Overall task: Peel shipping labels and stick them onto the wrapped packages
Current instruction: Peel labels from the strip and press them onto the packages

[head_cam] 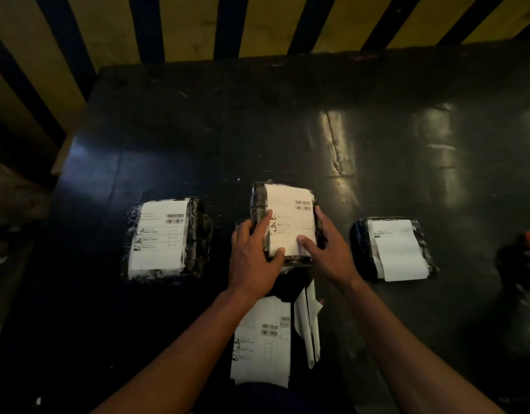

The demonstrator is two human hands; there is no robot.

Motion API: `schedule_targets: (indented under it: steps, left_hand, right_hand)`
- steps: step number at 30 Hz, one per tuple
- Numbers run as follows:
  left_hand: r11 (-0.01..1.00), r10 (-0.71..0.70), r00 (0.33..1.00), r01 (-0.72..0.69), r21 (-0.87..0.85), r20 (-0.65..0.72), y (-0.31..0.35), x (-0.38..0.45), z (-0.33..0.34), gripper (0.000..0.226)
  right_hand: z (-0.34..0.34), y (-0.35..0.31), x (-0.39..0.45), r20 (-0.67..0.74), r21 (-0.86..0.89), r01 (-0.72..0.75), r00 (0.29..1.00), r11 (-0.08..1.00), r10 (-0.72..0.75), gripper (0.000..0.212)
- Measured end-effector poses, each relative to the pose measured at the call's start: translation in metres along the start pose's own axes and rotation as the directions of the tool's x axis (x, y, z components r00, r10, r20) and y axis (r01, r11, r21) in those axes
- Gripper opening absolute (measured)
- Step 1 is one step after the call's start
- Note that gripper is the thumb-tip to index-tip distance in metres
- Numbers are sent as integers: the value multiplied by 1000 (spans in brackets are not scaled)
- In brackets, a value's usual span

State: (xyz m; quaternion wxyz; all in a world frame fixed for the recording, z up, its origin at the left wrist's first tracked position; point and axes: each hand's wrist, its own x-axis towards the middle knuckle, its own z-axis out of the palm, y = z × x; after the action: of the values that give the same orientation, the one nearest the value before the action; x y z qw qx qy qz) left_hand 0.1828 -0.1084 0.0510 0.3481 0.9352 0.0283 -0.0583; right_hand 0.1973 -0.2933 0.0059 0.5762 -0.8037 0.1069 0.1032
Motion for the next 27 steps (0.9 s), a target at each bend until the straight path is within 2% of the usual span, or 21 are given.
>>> schedule_targets:
  steps: [6, 14, 18, 23, 25, 27]
  left_hand:
    - [989, 22, 992, -3, -150, 123, 39, -11, 49, 86]
    - [971, 111, 946, -38, -236, 305, 112, -21, 139, 87]
    - [964, 102, 921, 2, -267, 376, 136, -13, 170, 87]
    - [967, 91, 892, 27, -253, 442, 128, -5, 180, 86]
    - [972, 101, 889, 8, -235, 446, 118, -9, 175, 85]
    - [976, 109, 897, -15, -216, 429, 103, -18, 166, 82]
  right_hand:
    - [-63, 31, -24, -150, -192, -68, 988, 979, 40, 88]
    - [-161, 70, -44, -383, -256, -229, 916, 939, 119, 86]
    - [-196, 86, -33, -374, -279, -257, 917, 925, 142, 85]
    - [-210, 103, -25, -246, -372, -235, 958, 898, 148, 78]
    - [-207, 102, -28, -242, -471, -211, 965, 857, 104, 77]
    - [-199, 96, -38, -258, -597, -135, 966, 791, -30, 77]
